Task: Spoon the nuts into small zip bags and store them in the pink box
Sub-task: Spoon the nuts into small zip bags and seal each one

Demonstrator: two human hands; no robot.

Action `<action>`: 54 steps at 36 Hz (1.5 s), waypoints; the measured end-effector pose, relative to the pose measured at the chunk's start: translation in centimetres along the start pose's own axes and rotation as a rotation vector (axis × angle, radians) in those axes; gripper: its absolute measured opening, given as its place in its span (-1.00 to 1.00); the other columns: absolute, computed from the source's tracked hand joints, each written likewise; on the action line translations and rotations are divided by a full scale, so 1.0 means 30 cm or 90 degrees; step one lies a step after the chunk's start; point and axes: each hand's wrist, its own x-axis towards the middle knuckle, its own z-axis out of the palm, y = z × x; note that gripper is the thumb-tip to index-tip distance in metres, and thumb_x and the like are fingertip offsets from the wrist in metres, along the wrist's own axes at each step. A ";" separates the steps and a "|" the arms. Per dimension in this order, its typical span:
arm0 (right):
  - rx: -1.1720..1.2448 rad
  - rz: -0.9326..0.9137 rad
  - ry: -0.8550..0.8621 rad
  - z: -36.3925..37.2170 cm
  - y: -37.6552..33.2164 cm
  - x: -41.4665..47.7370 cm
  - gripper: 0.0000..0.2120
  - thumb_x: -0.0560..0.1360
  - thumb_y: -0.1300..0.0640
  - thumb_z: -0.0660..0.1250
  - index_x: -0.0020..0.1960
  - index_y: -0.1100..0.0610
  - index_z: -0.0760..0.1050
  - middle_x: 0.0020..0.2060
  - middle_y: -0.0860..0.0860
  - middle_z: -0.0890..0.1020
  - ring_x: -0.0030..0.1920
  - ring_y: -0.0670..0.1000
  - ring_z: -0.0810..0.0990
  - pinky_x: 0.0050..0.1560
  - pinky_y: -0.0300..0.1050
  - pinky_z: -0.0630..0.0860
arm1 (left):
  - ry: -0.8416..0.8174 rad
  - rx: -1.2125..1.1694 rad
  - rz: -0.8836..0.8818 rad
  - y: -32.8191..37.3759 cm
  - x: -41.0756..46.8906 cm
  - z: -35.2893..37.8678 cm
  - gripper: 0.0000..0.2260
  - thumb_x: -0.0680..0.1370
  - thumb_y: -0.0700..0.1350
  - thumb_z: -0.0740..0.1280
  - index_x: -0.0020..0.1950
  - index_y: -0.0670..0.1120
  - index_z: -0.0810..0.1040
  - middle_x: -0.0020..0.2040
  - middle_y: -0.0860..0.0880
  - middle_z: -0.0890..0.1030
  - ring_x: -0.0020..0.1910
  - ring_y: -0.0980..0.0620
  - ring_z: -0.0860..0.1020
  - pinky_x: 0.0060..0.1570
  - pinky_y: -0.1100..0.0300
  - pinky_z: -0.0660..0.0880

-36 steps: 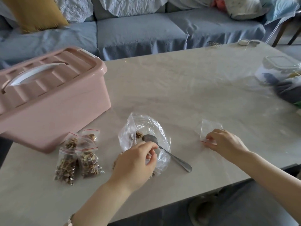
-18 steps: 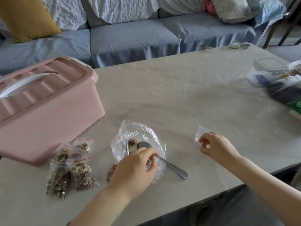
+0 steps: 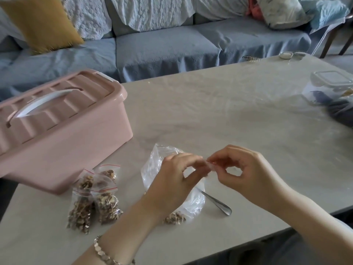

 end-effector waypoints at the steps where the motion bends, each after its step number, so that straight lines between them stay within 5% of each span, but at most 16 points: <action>1: -0.001 0.018 -0.014 0.002 -0.007 0.000 -0.83 0.39 0.16 0.44 -0.15 -0.11 0.58 -0.21 -0.15 0.62 -0.19 -0.14 0.61 -0.13 -0.39 0.50 | -0.014 -0.030 -0.019 -0.001 -0.011 -0.007 -0.83 0.52 0.08 0.30 -0.13 0.03 0.62 -0.28 0.19 0.60 -0.12 0.26 0.55 -0.07 0.42 0.38; 5: 0.018 0.120 -0.078 0.017 -0.032 -0.002 -0.80 0.32 0.11 0.48 -0.18 -0.17 0.56 -0.23 -0.22 0.65 -0.24 -0.20 0.62 -0.15 -0.40 0.52 | -0.032 -0.103 -0.124 -0.001 -0.051 -0.042 -0.81 0.52 0.08 0.28 -0.22 0.02 0.53 -0.32 0.11 0.57 -0.25 0.18 0.55 -0.12 0.28 0.46; 11: 0.195 0.273 -0.113 0.068 -0.061 0.007 -0.83 0.41 0.29 0.39 -0.23 0.04 0.64 -0.34 0.00 0.70 -0.35 -0.13 0.63 -0.24 -0.38 0.53 | -0.050 0.029 -0.206 0.001 -0.078 -0.097 -0.82 0.55 0.01 0.28 -0.21 -0.01 0.51 -0.32 0.10 0.58 -0.32 0.19 0.50 -0.19 0.27 0.41; 16: 0.299 0.306 -0.011 0.134 -0.092 0.007 -0.76 0.39 0.35 0.41 -0.33 0.06 0.66 -0.39 0.07 0.68 -0.38 -0.09 0.61 -0.26 -0.35 0.55 | 0.164 0.317 -0.076 -0.035 -0.111 -0.082 -0.78 0.46 0.04 0.27 0.06 0.02 0.43 0.00 0.05 0.47 0.00 0.10 0.41 0.05 0.20 0.32; 19: 0.342 0.327 0.037 0.160 -0.100 0.011 -0.76 0.36 0.35 0.44 -0.36 0.05 0.67 -0.40 0.04 0.69 -0.37 -0.08 0.64 -0.22 -0.32 0.58 | 0.250 0.342 -0.044 -0.020 -0.124 -0.069 -0.71 0.40 0.01 0.31 0.08 0.01 0.40 0.04 0.02 0.35 0.02 0.04 0.34 0.07 0.22 0.22; 22: 0.383 0.330 0.066 0.171 -0.117 0.012 -0.78 0.32 0.35 0.47 -0.37 0.05 0.66 -0.41 0.03 0.68 -0.38 -0.07 0.65 -0.25 -0.33 0.57 | 0.220 0.225 -0.070 0.004 -0.139 -0.070 -0.93 0.47 -0.04 0.28 -0.12 -0.01 0.49 -0.18 0.09 0.51 -0.16 0.11 0.45 -0.09 0.18 0.41; 25: 0.380 0.322 0.113 0.178 -0.131 0.008 -0.81 0.28 0.35 0.50 -0.32 0.07 0.64 -0.42 0.01 0.68 -0.42 -0.09 0.64 -0.31 -0.36 0.53 | 0.223 0.026 -0.161 0.024 -0.164 -0.061 -0.89 0.50 -0.16 0.37 -0.21 0.00 0.57 -0.32 0.10 0.60 -0.33 0.15 0.56 -0.26 0.25 0.49; 31: 0.334 0.293 0.141 0.197 -0.136 -0.011 -0.79 0.27 0.36 0.52 -0.36 0.08 0.60 -0.46 -0.06 0.66 -0.43 -0.15 0.62 -0.36 -0.42 0.49 | 0.250 -0.167 -0.252 0.055 -0.180 -0.036 -0.87 0.50 -0.20 0.36 -0.17 -0.01 0.67 -0.30 0.03 0.67 -0.28 0.08 0.65 -0.16 0.01 0.60; 35: 0.296 0.288 0.121 0.204 -0.126 -0.022 -0.81 0.26 0.34 0.52 -0.33 0.11 0.57 -0.48 -0.08 0.65 -0.45 -0.17 0.61 -0.39 -0.44 0.45 | 0.221 -0.196 -0.294 0.063 -0.183 -0.036 -0.83 0.49 -0.13 0.38 -0.26 0.07 0.68 -0.32 0.02 0.68 -0.27 0.07 0.65 -0.11 -0.05 0.59; 41: 0.260 0.289 0.083 0.219 -0.108 -0.033 -0.82 0.22 0.25 0.56 -0.35 0.11 0.56 -0.45 0.00 0.66 -0.42 -0.08 0.64 -0.35 -0.31 0.52 | 0.199 -0.250 -0.362 0.057 -0.179 -0.052 -0.81 0.48 -0.14 0.38 -0.30 -0.12 0.69 -0.35 -0.05 0.67 -0.33 0.01 0.66 -0.22 0.12 0.61; 46: 0.274 0.292 0.021 0.209 -0.112 -0.029 -0.81 0.21 0.22 0.57 -0.31 0.15 0.56 -0.45 -0.01 0.66 -0.43 -0.10 0.62 -0.35 -0.35 0.49 | 0.164 -0.304 -0.385 0.046 -0.179 -0.071 -0.80 0.51 -0.21 0.33 -0.26 -0.19 0.69 -0.33 -0.13 0.68 -0.27 -0.06 0.67 -0.18 0.04 0.62; 54: 0.345 0.350 -0.094 0.181 -0.097 -0.012 -0.85 0.27 0.28 0.51 -0.30 0.12 0.56 -0.36 0.07 0.69 -0.34 -0.04 0.63 -0.08 -0.11 0.52 | 0.101 -0.321 -0.353 0.047 -0.179 -0.099 -0.77 0.53 -0.26 0.28 -0.25 -0.18 0.69 -0.30 -0.13 0.68 -0.21 -0.04 0.67 -0.16 0.08 0.62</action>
